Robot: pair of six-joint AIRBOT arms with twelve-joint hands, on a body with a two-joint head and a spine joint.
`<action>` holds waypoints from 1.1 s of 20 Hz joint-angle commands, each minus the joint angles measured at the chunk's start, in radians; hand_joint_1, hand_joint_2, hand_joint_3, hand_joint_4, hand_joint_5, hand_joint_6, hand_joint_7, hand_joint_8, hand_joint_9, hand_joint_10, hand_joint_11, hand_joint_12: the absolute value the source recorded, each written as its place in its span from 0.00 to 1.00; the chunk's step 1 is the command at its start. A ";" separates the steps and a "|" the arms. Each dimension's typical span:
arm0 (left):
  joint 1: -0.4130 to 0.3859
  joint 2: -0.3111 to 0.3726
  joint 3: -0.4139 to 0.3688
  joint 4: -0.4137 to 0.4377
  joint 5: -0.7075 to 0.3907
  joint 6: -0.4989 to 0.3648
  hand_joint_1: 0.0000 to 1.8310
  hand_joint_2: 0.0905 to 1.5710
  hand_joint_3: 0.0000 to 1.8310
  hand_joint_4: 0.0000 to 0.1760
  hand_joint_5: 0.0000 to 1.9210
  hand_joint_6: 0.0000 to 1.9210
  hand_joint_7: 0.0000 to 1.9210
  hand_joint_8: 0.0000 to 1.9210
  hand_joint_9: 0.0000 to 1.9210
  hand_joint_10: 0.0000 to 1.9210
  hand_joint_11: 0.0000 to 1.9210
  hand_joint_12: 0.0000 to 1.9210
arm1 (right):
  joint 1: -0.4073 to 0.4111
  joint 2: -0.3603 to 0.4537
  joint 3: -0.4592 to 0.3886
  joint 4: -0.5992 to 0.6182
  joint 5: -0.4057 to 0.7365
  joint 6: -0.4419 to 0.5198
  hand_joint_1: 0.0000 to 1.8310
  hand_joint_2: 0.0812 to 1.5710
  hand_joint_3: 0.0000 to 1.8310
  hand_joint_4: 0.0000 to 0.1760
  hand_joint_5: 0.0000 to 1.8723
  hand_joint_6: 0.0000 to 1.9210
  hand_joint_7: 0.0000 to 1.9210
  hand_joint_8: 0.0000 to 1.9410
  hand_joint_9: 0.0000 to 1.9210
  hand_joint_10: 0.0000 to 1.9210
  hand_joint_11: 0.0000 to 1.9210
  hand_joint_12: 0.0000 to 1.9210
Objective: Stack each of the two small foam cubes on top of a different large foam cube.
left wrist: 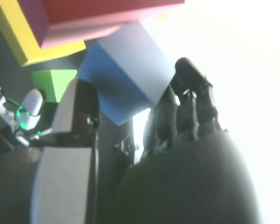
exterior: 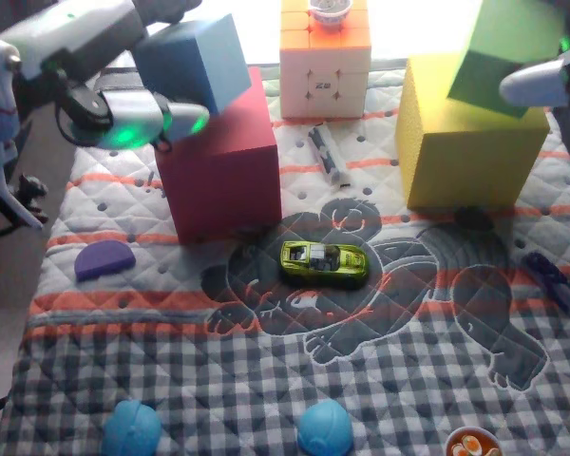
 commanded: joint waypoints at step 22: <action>0.112 0.190 -0.205 0.109 -0.467 -0.003 0.37 0.63 0.04 1.00 0.00 0.00 0.00 0.00 0.00 0.00 0.00 0.34 | 0.021 0.172 -0.203 -0.092 0.301 0.005 0.30 0.64 0.00 0.72 0.00 0.00 0.00 0.00 0.00 0.00 0.00 0.64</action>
